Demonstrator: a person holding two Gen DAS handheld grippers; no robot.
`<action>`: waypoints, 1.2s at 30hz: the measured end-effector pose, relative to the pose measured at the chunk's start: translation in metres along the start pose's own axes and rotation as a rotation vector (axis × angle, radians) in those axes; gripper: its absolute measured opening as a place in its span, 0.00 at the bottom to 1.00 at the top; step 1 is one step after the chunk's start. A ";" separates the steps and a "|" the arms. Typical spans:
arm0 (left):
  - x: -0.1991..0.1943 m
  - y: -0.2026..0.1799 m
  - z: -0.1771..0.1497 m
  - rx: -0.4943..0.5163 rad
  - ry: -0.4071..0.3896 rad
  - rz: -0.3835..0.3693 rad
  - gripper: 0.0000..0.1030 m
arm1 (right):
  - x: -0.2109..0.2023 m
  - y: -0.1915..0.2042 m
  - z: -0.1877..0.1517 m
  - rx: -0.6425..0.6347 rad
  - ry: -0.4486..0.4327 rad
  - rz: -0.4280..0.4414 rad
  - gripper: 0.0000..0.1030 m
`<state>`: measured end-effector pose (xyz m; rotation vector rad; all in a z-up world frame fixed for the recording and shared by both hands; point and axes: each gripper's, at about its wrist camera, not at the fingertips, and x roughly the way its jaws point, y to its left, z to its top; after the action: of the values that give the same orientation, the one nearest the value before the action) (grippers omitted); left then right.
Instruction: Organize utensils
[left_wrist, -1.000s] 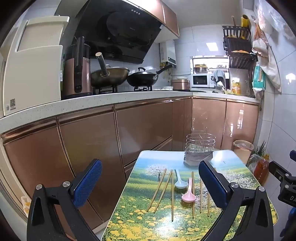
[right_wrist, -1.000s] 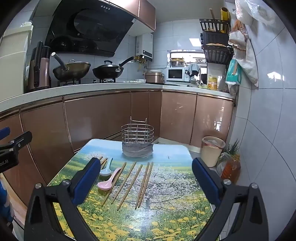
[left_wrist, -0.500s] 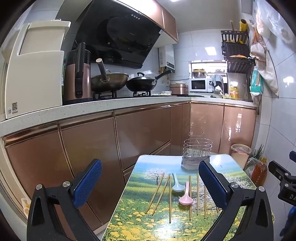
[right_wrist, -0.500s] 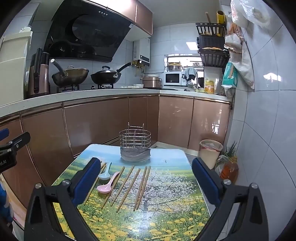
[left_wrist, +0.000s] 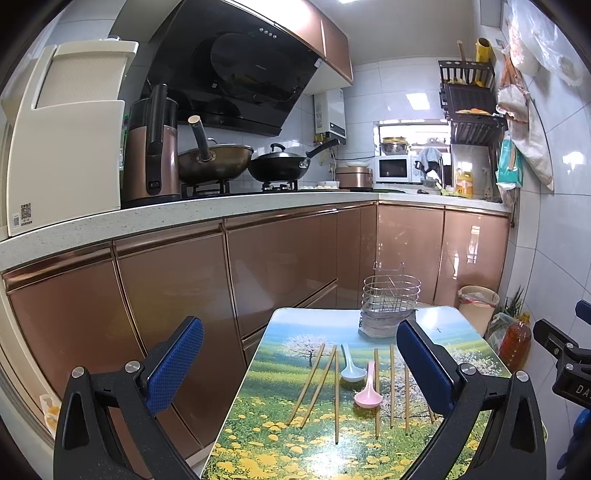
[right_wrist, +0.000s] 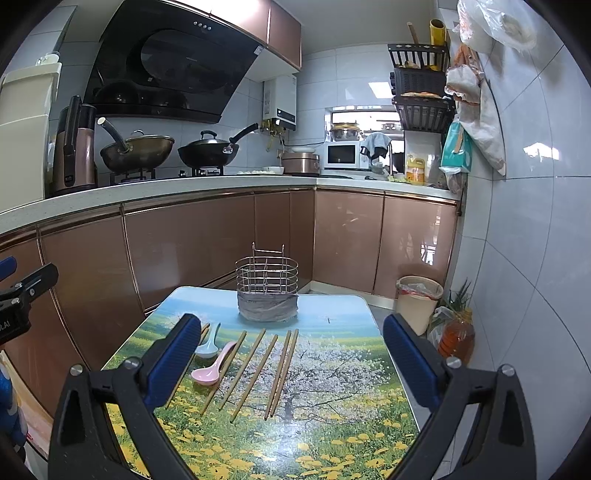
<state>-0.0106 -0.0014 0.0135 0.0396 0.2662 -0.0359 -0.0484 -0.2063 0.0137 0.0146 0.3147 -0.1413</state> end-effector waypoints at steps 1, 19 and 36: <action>0.000 0.000 0.000 -0.001 0.001 -0.003 1.00 | 0.001 0.000 0.000 0.002 0.001 0.000 0.97; 0.015 -0.007 -0.011 -0.012 0.001 -0.015 1.00 | 0.018 -0.001 -0.008 0.025 0.017 -0.009 0.97; 0.044 -0.015 -0.009 0.013 0.034 -0.021 1.00 | 0.044 -0.005 -0.009 0.027 0.049 -0.015 0.97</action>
<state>0.0293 -0.0175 -0.0072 0.0509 0.3000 -0.0578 -0.0107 -0.2164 -0.0082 0.0423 0.3620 -0.1604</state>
